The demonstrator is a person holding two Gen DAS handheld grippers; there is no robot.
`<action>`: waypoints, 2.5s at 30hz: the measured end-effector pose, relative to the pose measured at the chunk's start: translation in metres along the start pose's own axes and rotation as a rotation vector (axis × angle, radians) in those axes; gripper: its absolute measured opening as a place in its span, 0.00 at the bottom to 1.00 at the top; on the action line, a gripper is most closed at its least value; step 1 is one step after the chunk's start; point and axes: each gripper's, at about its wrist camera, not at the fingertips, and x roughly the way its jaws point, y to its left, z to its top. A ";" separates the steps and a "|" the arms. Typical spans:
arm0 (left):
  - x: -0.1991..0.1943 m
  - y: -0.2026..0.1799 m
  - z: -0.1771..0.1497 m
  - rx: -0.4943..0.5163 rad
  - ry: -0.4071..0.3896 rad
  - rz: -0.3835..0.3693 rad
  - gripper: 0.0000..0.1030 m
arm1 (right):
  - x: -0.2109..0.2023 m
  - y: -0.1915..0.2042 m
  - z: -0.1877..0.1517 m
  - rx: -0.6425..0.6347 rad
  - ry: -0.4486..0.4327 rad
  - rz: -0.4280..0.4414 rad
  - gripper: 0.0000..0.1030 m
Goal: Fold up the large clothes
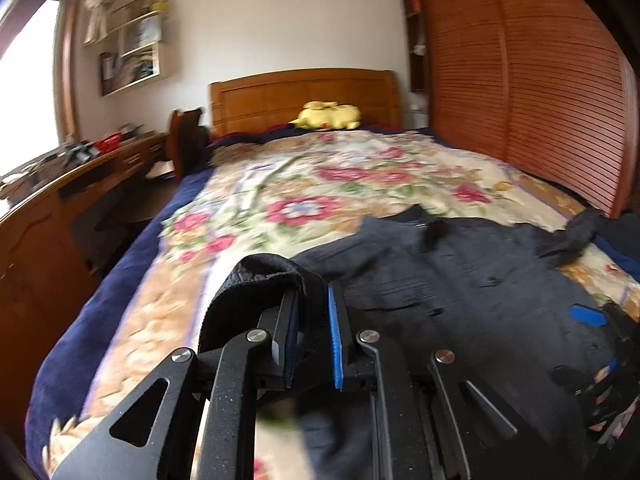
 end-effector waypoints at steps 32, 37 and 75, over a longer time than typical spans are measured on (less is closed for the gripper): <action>-0.009 -0.059 -0.022 0.066 0.011 -0.108 0.41 | 0.003 -0.007 -0.001 0.028 0.002 -0.021 1.00; -0.015 -0.043 -0.034 0.023 -0.013 -0.114 0.80 | 0.008 -0.002 0.000 0.027 0.009 -0.010 1.00; -0.010 0.058 -0.105 -0.131 0.029 0.037 0.86 | 0.133 0.078 0.062 -0.232 0.237 0.151 0.98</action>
